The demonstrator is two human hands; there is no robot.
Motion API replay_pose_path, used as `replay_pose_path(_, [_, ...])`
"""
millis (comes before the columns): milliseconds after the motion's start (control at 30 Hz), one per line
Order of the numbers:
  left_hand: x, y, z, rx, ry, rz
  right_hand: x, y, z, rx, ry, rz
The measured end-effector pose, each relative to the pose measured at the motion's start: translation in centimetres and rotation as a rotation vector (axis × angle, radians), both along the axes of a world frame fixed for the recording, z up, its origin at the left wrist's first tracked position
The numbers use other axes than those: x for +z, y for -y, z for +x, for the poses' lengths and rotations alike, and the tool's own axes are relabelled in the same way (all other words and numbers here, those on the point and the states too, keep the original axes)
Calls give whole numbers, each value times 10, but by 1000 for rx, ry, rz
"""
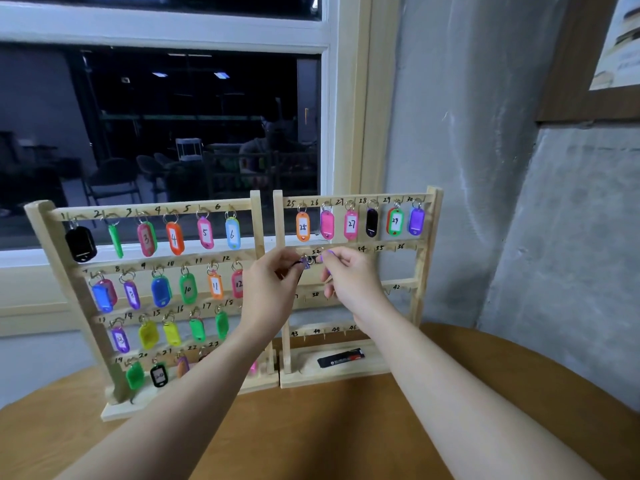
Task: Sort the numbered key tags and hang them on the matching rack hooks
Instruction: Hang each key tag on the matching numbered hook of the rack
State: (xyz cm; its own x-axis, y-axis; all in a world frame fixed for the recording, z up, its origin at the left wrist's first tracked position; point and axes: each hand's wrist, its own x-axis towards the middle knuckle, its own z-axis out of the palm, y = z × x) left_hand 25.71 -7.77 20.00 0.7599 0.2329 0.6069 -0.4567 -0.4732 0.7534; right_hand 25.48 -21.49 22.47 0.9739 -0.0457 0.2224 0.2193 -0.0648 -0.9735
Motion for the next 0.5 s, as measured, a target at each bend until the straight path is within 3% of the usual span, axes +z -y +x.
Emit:
replay_pose_path(233, [1, 2, -3, 20, 99, 41, -3, 1, 6, -16, 13, -19])
replay_pose_path(500, [-5, 2, 2, 18, 24, 18, -3, -3, 8, 11, 35, -31])
